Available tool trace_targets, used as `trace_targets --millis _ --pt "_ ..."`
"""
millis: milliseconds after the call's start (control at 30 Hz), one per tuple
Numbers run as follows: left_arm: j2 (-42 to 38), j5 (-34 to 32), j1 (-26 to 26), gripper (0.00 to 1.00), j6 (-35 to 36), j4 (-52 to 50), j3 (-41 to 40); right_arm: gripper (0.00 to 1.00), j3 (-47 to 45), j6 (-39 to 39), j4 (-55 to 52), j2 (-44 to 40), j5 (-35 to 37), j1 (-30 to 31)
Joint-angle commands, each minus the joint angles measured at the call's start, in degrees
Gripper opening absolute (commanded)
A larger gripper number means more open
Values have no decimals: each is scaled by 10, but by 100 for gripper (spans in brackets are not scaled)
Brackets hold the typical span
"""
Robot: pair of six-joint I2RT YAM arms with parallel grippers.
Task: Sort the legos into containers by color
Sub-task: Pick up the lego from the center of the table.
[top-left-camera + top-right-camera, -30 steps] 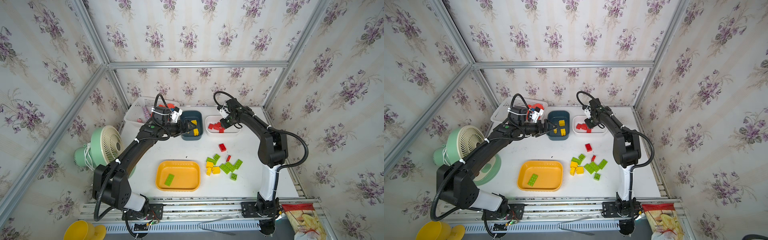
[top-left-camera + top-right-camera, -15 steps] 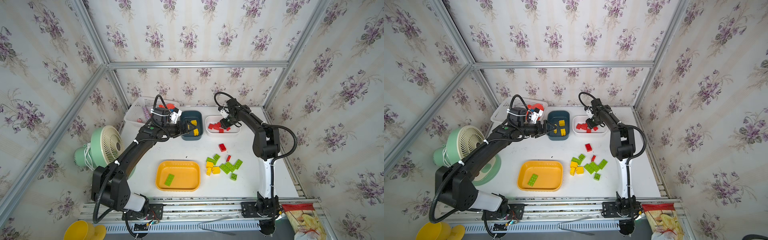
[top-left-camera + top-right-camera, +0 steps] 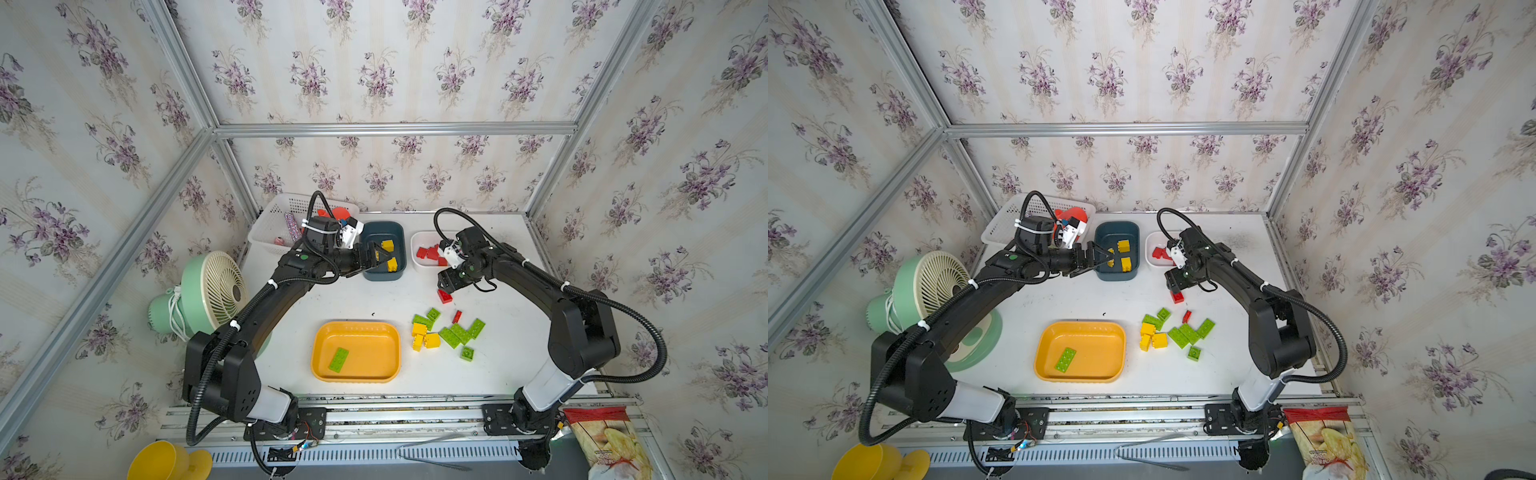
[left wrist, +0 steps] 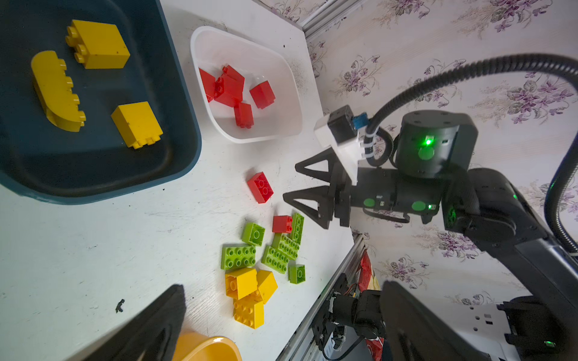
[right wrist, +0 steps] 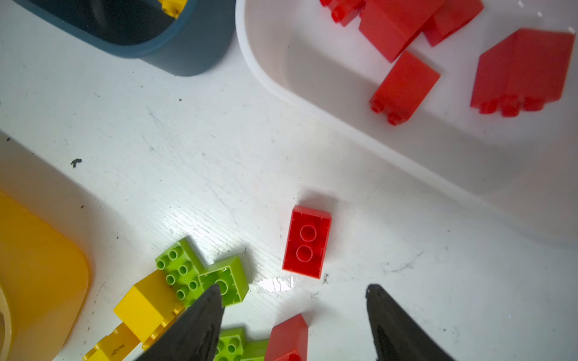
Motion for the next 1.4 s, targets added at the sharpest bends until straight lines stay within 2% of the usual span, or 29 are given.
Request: trace_targets --millis 0,267,467,567,700,867,1033,1133,1267,1367 --pt "1 7 1 99 -3 7 -5 75 -45 55 47 -14 37 11" --pt "-5 7 0 99 -2 7 -16 72 -48 49 81 43 99 31" --pt "-11 6 0 99 0 6 -23 65 -16 39 84 97 108 30" --pt "-15 5 1 99 1 7 -26 58 -3 29 87 107 117 35" --pt "-15 4 1 99 3 6 -28 57 16 32 55 131 113 38" --pt "-15 4 1 99 5 7 -29 54 13 38 40 138 111 40" --pt "-15 4 1 99 5 7 -28 37 9 38 40 130 117 41" --pt "-16 4 1 99 5 7 -27 31 17 27 25 109 128 38" --pt "-16 4 2 99 5 5 -23 27 35 13 26 58 110 2" --pt "-11 8 2 99 3 5 -19 28 97 -26 -9 64 109 -23"
